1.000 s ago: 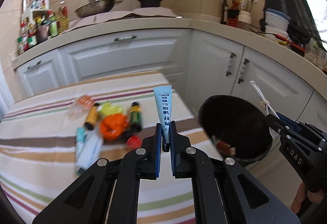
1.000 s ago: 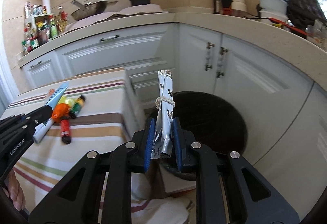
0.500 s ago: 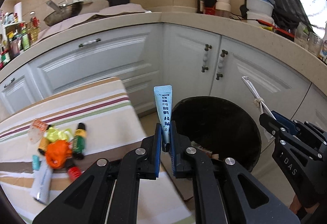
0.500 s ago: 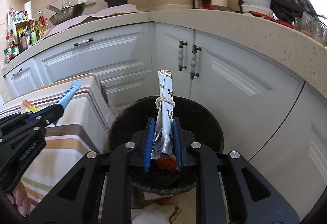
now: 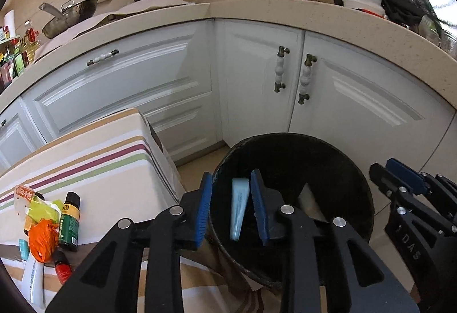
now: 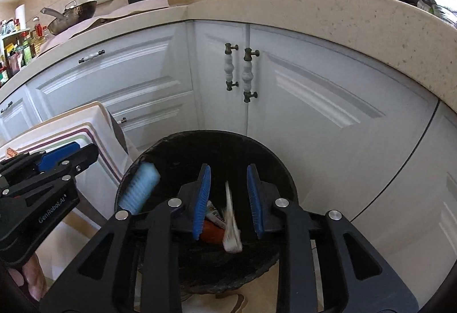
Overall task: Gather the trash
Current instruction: 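Carry the foil item and blue tube over the bin and release both, then move both open grippers from the bin back over the table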
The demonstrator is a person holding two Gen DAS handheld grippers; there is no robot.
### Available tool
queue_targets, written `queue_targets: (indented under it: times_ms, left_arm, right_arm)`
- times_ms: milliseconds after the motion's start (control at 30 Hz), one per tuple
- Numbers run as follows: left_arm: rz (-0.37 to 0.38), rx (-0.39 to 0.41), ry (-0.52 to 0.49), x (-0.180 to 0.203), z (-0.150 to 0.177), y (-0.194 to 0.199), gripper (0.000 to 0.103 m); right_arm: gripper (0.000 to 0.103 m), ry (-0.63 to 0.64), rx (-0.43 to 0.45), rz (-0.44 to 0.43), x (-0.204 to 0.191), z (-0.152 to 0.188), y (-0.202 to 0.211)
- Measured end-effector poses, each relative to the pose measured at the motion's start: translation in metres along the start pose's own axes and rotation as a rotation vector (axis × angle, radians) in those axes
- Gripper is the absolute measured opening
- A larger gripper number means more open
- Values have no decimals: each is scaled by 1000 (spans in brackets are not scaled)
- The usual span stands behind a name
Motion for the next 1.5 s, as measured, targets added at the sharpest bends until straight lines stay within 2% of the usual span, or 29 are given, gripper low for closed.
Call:
queue_targets:
  times_ms: [267,367,433,467,667,767,1200,1500]
  left_arm:
    - [-14,26,5,-6,-1,16,34]
    - [-22,43,10,-13,1,29,40]
    - [-24,56,19,-18,2,39,42]
    - [-30,65,23,-22,5,47,43]
    - [-79,90,38,-47,18,77,51]
    - [-107,91,68,-65,29,91,56]
    - [-288,28,198,-159,97,135,57]
    - [-348,-8,279,-203,134,148,58]
  right_arm:
    - [26,2,16,-9,-7,-3,11]
    - [28,1,27,-24,-13,-4,20]
    - [31,3,33,-37,-18,-2,27]
    - [36,7,36,-43,-22,-2,30]
    - [41,36,48,-98,-55,3,51]
    - [48,64,49,-137,-78,9,59]
    - [48,196,-13,-300,-181,47,75]
    - [48,278,-73,-372,-236,75,75]
Point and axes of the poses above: each gripper's, at about its wrist camera, not at the fingertips, and y roughly against the way its jaws point, x to its right, z to its underside, the point moved 8 cm from there along -y, roughly the way its jaws point, and after that the axes turned 6 degrees about -y, right-handed, at the moved point
